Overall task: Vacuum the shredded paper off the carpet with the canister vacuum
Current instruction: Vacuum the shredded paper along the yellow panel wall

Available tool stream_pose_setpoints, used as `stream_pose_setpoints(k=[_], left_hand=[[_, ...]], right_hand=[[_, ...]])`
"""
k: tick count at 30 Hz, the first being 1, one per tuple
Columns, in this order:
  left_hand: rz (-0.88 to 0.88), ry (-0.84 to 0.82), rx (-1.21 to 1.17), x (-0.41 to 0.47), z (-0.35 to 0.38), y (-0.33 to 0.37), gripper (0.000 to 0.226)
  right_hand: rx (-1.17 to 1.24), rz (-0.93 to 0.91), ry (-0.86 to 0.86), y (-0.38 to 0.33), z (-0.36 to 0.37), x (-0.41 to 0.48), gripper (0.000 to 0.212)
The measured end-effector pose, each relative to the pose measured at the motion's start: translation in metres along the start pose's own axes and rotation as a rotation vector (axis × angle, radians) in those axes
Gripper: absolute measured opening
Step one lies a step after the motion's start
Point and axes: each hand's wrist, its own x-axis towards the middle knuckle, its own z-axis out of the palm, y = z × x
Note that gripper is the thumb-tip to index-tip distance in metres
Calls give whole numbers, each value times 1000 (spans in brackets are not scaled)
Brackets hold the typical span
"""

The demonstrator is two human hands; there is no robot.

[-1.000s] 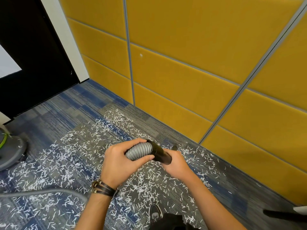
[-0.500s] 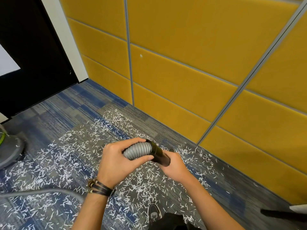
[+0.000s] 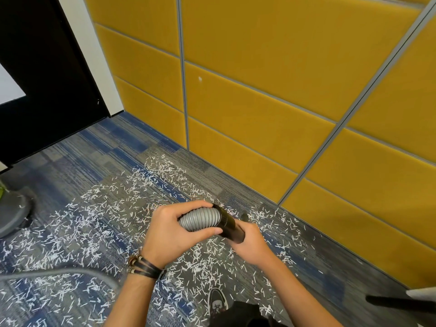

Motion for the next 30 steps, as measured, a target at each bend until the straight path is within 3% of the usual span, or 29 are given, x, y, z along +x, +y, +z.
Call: stream_pose_setpoints(k=[6,16,23,30], left_hand=[[36,85,46,-5,-6,5,53],[6,-22,-38,-10,-5,-5,51],[31,58,-10,-21,-4,-4,51],[-6,20,7,-32,-2,-12,52]], right_hand=[[-42,-2,-10,-12,-4,11,18],[-8,2,6,-3,9,-12,17],[-97,-5,13,-10,2,-8,20],[-76,11,-19,-3,14,-14,18]])
